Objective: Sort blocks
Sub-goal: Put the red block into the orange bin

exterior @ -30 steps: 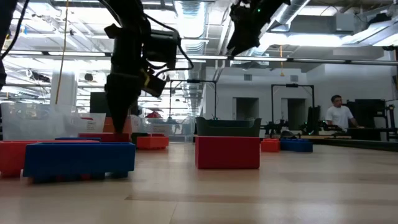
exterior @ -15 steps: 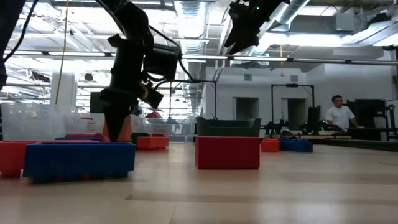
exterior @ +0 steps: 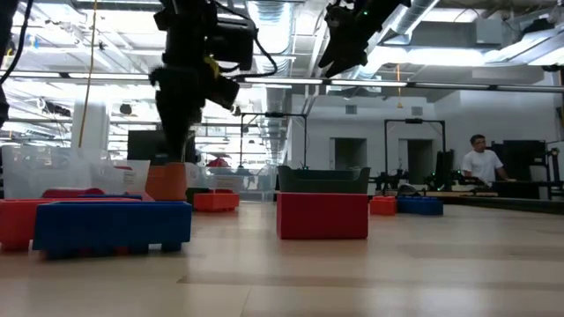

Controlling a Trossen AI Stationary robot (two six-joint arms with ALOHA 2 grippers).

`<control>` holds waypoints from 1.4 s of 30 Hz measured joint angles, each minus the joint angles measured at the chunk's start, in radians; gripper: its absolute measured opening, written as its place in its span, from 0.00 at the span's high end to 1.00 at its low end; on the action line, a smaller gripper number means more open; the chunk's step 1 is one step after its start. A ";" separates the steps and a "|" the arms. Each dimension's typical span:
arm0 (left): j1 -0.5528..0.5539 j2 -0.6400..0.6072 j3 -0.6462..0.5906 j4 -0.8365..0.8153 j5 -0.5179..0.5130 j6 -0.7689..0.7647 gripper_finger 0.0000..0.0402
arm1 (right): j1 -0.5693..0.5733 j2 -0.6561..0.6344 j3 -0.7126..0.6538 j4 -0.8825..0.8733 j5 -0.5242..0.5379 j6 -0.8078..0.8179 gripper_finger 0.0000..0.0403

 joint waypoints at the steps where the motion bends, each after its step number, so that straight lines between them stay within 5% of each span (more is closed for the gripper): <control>1: -0.012 0.000 0.002 -0.024 0.053 0.011 0.86 | 0.000 0.000 0.000 -0.003 0.000 -0.004 0.37; 5: -0.111 0.000 0.002 -0.064 0.276 -0.016 0.66 | -0.006 0.000 0.000 -0.013 0.004 -0.038 0.37; 12: -0.466 0.001 0.002 -0.085 0.105 -0.166 0.45 | -0.070 0.000 0.000 -0.031 0.006 -0.052 0.37; 17: -0.597 0.000 -0.012 -0.002 -0.056 -0.266 0.44 | -0.105 0.000 0.000 -0.029 0.007 -0.052 0.37; 29: -0.655 0.000 -0.124 0.111 0.053 -0.336 0.47 | -0.070 0.000 0.000 -0.032 0.005 -0.052 0.37; 42: -0.711 0.003 -0.206 0.092 -0.021 -0.374 0.47 | -0.062 0.001 0.000 -0.034 0.005 -0.044 0.37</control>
